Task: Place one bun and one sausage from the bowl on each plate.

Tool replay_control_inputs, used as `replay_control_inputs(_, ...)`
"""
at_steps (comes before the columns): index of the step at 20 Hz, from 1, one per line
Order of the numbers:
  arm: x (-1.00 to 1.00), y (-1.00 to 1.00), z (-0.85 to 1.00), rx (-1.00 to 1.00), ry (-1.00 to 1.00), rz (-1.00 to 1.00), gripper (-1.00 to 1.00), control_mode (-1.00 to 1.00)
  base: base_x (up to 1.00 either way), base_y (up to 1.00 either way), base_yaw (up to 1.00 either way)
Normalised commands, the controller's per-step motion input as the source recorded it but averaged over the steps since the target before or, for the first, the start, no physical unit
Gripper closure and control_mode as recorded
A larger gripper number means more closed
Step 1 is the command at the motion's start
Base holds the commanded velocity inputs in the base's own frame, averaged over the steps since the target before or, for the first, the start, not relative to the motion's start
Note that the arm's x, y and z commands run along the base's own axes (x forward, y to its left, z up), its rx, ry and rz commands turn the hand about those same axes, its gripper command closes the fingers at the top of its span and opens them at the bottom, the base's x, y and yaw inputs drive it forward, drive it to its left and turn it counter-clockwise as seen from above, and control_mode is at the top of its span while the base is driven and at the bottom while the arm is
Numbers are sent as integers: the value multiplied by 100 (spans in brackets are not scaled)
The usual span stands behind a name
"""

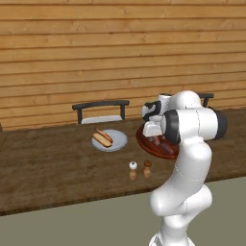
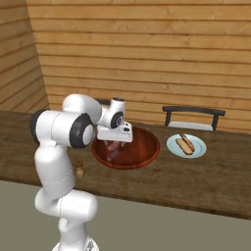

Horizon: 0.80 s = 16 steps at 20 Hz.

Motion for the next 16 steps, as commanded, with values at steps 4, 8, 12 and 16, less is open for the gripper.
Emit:
replay_control_inputs(4, -1, 0, -27, 0, 0, -3, -100, -100, 0, 0, 0)
replay_control_inputs(8, 0, 0, -10, 0, 0, -2, 100, -100, 0, 0, 0)
replay_control_inputs(12, 0, 0, 0, 0, 0, -1, 100, -100, 0, 0, 0)
replay_control_inputs(16, 0, 0, 0, 0, 0, 0, 100, -100, 0, 0, 0)
